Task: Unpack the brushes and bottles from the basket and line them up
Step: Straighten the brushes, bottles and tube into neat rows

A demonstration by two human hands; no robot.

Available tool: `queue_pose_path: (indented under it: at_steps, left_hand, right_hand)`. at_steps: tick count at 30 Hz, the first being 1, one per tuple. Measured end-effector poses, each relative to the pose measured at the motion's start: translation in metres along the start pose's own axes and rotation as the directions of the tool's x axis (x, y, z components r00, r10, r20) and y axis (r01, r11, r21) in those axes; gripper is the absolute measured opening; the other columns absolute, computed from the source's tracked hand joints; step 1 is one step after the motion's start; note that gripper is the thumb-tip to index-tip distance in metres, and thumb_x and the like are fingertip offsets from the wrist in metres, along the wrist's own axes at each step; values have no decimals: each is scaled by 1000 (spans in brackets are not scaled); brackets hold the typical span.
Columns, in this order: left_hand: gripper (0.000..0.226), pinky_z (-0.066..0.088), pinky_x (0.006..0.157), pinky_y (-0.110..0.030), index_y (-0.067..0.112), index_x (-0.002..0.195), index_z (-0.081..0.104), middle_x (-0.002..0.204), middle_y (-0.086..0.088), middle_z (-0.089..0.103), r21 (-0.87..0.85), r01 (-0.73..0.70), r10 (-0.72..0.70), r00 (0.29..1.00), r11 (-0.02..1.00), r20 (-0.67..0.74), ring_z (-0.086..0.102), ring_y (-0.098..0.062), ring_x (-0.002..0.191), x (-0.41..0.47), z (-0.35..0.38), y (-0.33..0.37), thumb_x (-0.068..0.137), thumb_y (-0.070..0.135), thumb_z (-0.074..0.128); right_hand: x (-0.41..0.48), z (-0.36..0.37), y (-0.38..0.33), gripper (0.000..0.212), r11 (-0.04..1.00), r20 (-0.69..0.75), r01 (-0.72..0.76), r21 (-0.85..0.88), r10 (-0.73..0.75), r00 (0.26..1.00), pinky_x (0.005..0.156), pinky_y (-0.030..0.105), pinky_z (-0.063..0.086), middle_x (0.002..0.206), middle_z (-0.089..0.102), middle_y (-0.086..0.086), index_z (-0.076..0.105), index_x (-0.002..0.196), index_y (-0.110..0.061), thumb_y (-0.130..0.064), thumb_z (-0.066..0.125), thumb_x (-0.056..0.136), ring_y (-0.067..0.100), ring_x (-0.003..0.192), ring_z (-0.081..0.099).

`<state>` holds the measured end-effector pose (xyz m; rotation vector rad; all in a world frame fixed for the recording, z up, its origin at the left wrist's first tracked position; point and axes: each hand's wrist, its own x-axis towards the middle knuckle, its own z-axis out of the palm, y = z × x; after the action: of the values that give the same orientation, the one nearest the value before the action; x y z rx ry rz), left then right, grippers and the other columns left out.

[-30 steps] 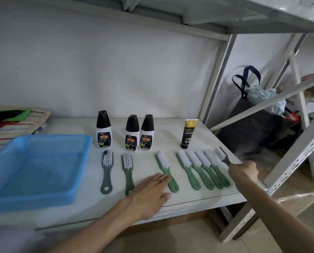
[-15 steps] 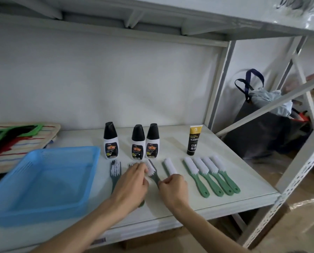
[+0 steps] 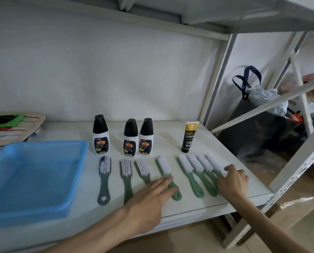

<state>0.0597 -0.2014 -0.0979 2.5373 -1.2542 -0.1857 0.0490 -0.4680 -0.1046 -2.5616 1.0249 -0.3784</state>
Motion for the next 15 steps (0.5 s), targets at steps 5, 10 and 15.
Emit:
queue_pose_path:
  at_steps: [5,10,15]
  left_hand:
    - [59,-8,115,-21,23,157,13,166,-4,-2,-42,84,-84,996,996,13,-5,-15,152,22,14,14,101,30,30]
    - [57,-8,114,-17,19,155,20,165,-6,4,-57,86,-85,996,995,9,-1,-14,152,38,19,17,102,35,34]
    - [55,-7,111,-17,18,154,24,165,-7,10,-28,99,-99,995,995,-30,5,-16,152,45,20,24,102,35,34]
  right_hand:
    - [21,-2,17,19,997,-3,23,80,-22,1000,82,37,47,107,64,21,69,99,-7,-14,59,83,39,100,57]
    - [28,-11,14,26,998,-28,64,-25,-65,998,88,39,46,114,60,19,65,108,-6,-16,56,86,36,105,54]
    - [2,8,6,23,973,24,229,4,-229,973,77,32,45,108,58,9,62,95,-9,-30,55,91,26,90,56]
